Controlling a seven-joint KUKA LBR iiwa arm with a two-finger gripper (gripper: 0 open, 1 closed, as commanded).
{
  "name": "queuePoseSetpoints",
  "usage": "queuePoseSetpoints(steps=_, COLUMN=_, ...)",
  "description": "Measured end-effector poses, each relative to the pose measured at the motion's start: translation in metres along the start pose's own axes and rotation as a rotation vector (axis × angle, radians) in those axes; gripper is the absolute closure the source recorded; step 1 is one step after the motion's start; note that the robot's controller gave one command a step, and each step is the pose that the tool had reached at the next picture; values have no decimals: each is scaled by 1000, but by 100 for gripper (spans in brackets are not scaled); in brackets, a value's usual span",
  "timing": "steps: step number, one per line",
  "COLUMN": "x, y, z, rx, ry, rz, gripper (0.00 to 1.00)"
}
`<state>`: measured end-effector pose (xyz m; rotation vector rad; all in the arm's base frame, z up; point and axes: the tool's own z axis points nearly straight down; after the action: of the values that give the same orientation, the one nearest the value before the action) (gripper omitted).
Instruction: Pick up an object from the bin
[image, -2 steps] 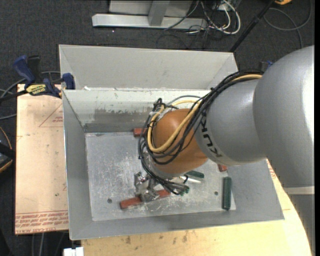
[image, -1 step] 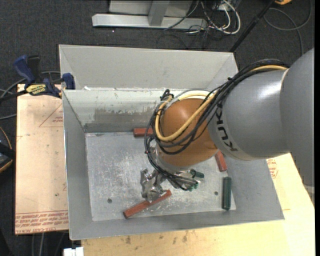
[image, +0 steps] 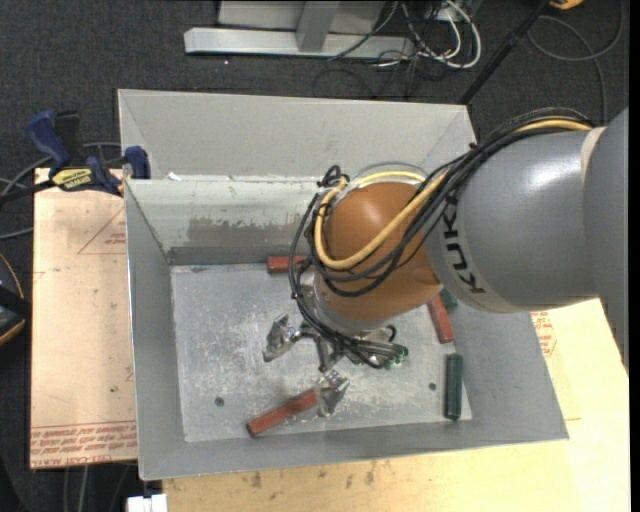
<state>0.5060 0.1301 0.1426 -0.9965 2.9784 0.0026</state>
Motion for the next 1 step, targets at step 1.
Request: queuePoseSetpoints(steps=1, x=0, y=0, z=0, rx=0, ry=0, rz=0, gripper=0)
